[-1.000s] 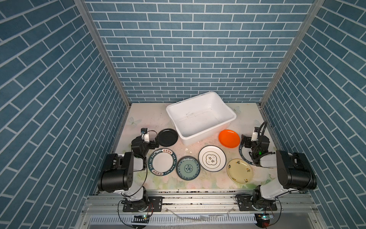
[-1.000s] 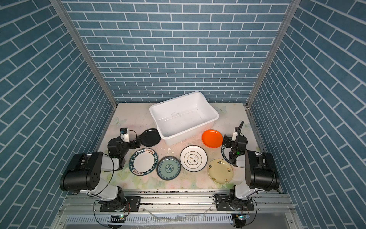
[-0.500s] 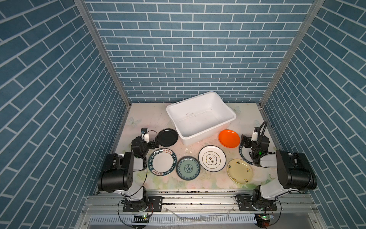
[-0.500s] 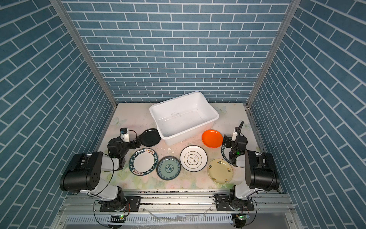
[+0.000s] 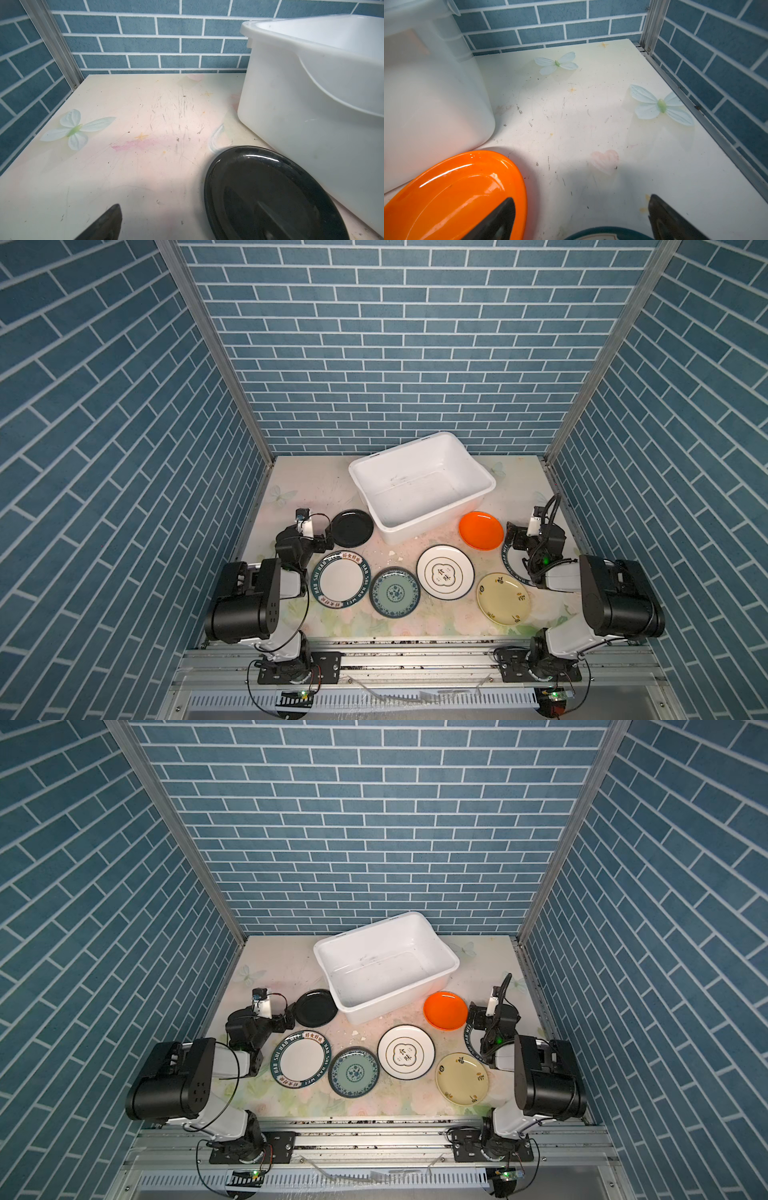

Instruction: Place the plates into the plastic bin on the countertop

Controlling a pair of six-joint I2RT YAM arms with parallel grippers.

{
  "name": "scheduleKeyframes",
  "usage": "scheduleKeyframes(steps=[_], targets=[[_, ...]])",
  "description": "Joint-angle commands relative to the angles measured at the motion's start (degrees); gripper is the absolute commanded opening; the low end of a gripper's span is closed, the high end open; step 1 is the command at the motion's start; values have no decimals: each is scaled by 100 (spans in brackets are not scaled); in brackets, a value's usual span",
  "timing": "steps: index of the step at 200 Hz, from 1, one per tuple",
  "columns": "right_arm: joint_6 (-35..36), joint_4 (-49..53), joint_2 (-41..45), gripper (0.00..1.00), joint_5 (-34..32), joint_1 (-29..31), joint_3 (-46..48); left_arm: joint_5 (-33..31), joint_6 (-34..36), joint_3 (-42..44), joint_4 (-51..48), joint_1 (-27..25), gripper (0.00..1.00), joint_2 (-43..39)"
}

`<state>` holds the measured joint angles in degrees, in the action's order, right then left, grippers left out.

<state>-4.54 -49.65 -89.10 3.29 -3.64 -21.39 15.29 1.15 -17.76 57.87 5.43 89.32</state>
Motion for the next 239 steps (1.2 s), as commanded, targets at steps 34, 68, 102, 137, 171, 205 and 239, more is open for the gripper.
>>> scheduleKeyframes(steps=[34, 68, 102, 137, 171, 205, 239], targets=[[227, -48, 79, 99, 76, 33, -87, 153, 125, -125, -71, -22, 99, -92], [216, -79, 88, 99, -45, 30, -71, 388, 278, -265, -317, -83, 100, -81], [-43, 435, 672, 99, -798, 30, -94, -6, 473, -272, -466, -323, 99, -163], [-154, 1621, 1583, 99, -1004, 32, -366, -92, 409, 39, -17, -306, 100, -330], [-1237, 3103, 2496, 99, -1478, 30, -673, -118, 468, -336, -1516, -306, 100, -1118], [-2250, 5526, 3187, 99, -522, 21, -1540, 38, 730, -1041, -3500, -222, 100, -1844], [-3170, 6351, 3637, 97, -554, -75, -1258, 237, 1027, -1765, -5510, -218, 100, -2443]])
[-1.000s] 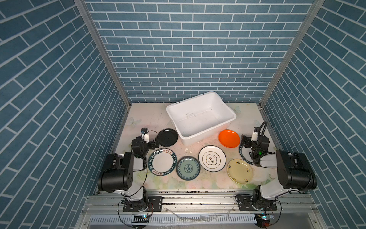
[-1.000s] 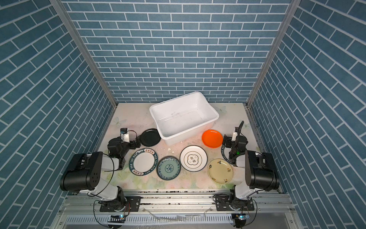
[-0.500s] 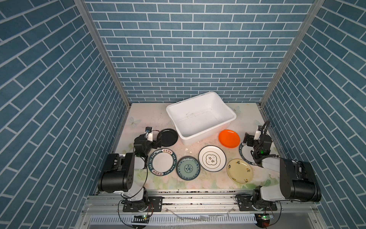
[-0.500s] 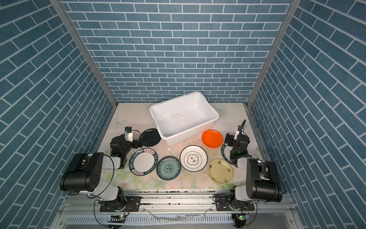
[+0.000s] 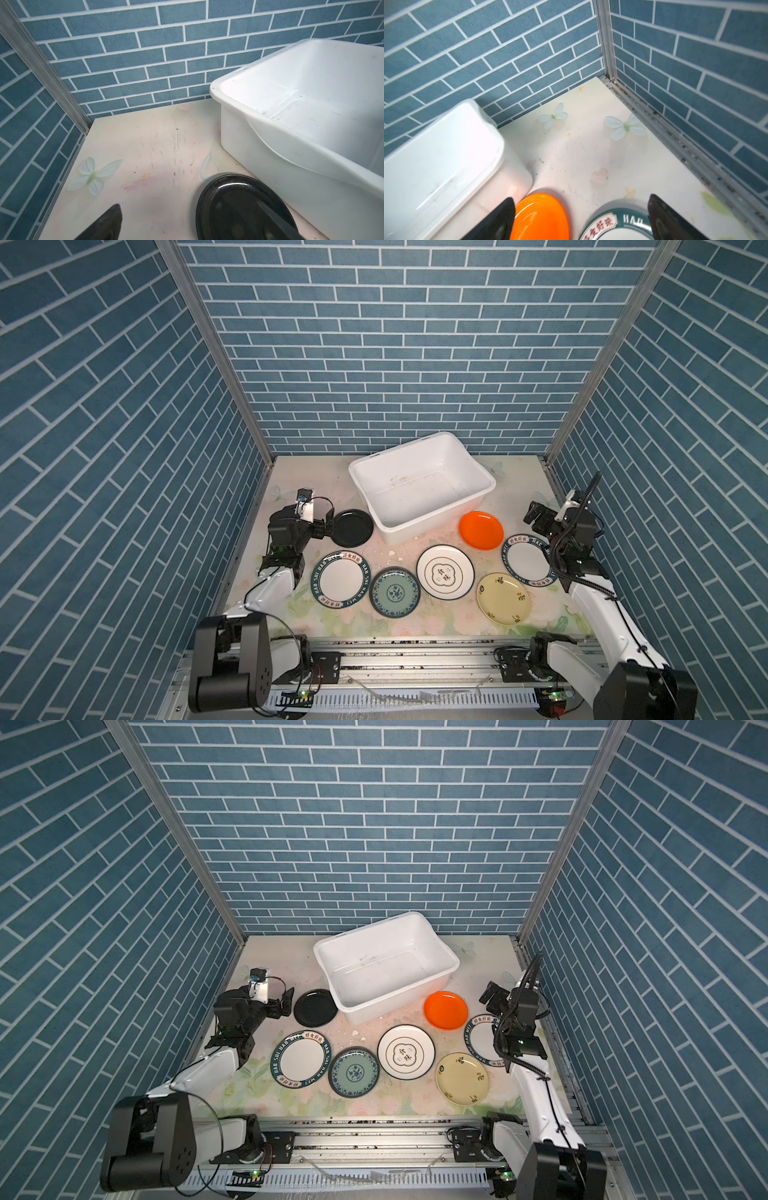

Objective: Place the plates into the plastic bin on the countertop
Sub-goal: 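Move the right gripper to the green-rimmed plate's edge while the left arm rises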

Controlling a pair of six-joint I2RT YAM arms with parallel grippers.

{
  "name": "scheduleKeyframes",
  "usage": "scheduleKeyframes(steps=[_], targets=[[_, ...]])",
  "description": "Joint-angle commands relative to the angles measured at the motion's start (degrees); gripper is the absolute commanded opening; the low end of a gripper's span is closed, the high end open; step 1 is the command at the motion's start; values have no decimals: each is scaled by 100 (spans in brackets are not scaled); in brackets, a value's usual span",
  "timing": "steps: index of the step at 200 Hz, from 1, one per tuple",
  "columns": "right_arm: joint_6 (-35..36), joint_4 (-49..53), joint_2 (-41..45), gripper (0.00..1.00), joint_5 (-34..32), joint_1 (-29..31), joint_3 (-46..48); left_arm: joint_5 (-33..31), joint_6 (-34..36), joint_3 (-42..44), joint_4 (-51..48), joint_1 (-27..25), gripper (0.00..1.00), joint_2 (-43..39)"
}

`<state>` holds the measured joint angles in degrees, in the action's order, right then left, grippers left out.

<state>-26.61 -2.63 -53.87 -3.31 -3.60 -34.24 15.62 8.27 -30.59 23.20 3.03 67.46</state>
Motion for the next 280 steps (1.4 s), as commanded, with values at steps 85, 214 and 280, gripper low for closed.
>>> scheduleKeyframes(steps=[85, 214, 280], targets=[[-1555, 3473, 185, 90, -220, -277, 114, 1017, 1623, -2932, -6450, 22, 100, -498], [-1605, 3176, 376, 90, 1266, -2369, 977, 1761, 1625, -3942, -7497, -109, 100, 309], [-1370, 2723, 67, 85, 2007, -2720, 1268, 1725, 1661, -3874, -7453, -144, 100, 310]])
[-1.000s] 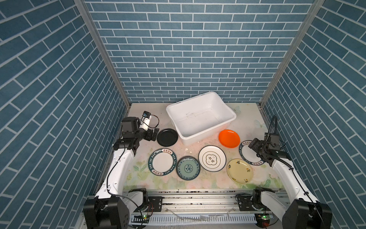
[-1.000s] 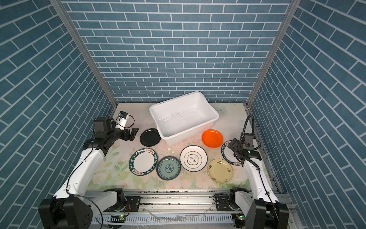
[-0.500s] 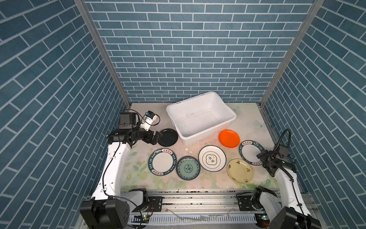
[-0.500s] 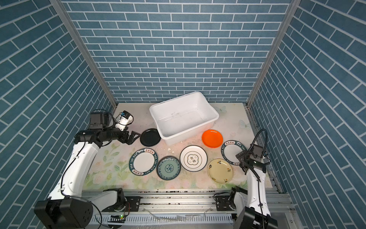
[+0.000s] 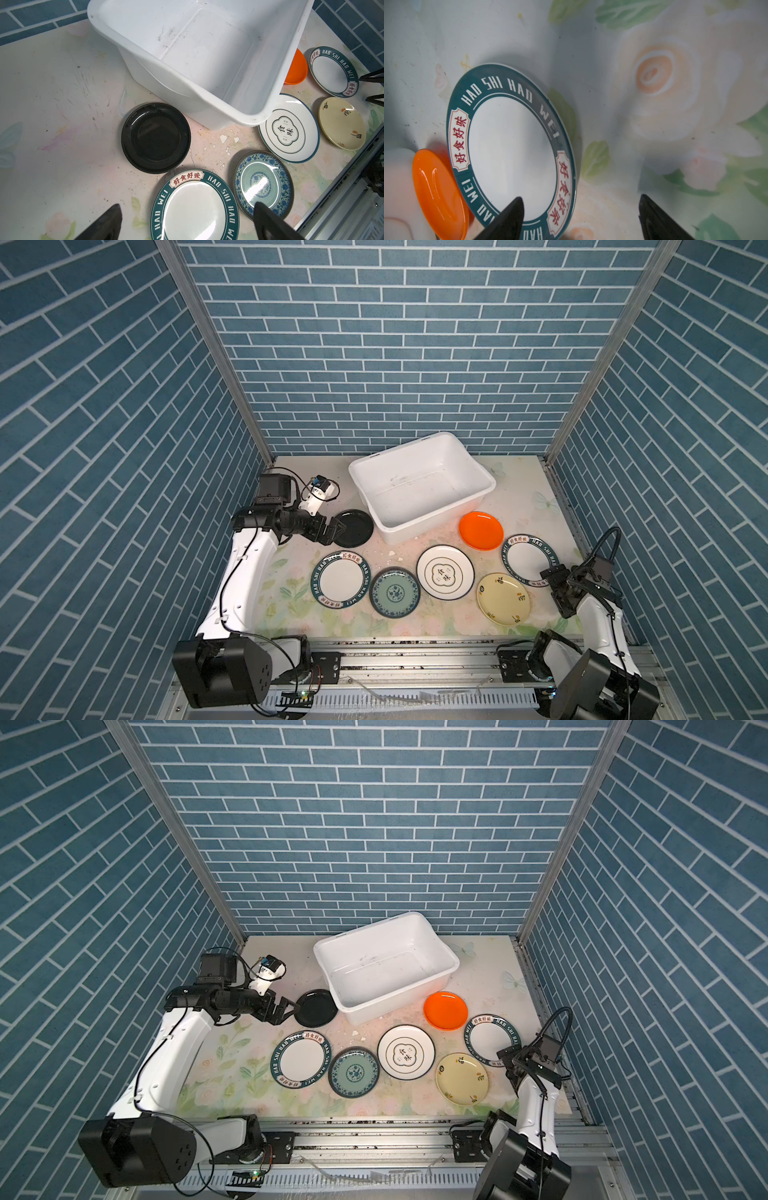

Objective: Place the plates into the plastic bin on the countertop
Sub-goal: 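Move the right gripper to the green-rimmed plate's edge while the left arm rises, then close the right gripper on the green-rimmed plate's edge, tilting it up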

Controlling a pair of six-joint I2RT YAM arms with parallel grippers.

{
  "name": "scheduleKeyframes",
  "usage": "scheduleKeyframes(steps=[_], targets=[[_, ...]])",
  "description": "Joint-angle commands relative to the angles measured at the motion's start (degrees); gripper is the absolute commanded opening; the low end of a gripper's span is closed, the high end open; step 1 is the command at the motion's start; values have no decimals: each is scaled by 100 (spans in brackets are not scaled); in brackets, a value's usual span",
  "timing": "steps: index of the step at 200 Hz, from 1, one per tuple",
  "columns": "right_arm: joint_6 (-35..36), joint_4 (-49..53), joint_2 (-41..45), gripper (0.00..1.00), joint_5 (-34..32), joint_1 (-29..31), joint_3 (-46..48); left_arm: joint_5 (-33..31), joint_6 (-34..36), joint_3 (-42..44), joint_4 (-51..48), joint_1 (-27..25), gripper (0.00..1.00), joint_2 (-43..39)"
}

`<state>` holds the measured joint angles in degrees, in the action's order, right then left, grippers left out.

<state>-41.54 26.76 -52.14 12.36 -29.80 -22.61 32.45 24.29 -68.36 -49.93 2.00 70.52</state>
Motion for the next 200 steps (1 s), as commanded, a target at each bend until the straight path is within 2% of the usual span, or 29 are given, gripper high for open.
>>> scheduleKeyframes(steps=[1, 79, 200], targets=[[123, -225, -122, 85, 454, -102, 106, 42, 63, -103, -140, -42, 100, 5], [235, -767, -810, 79, 1322, -377, 245, -6, 241, 36, 99, -68, 99, 62], [267, -927, -1689, 66, 1791, -553, 256, 593, 216, -7, 575, -68, 100, 705]])
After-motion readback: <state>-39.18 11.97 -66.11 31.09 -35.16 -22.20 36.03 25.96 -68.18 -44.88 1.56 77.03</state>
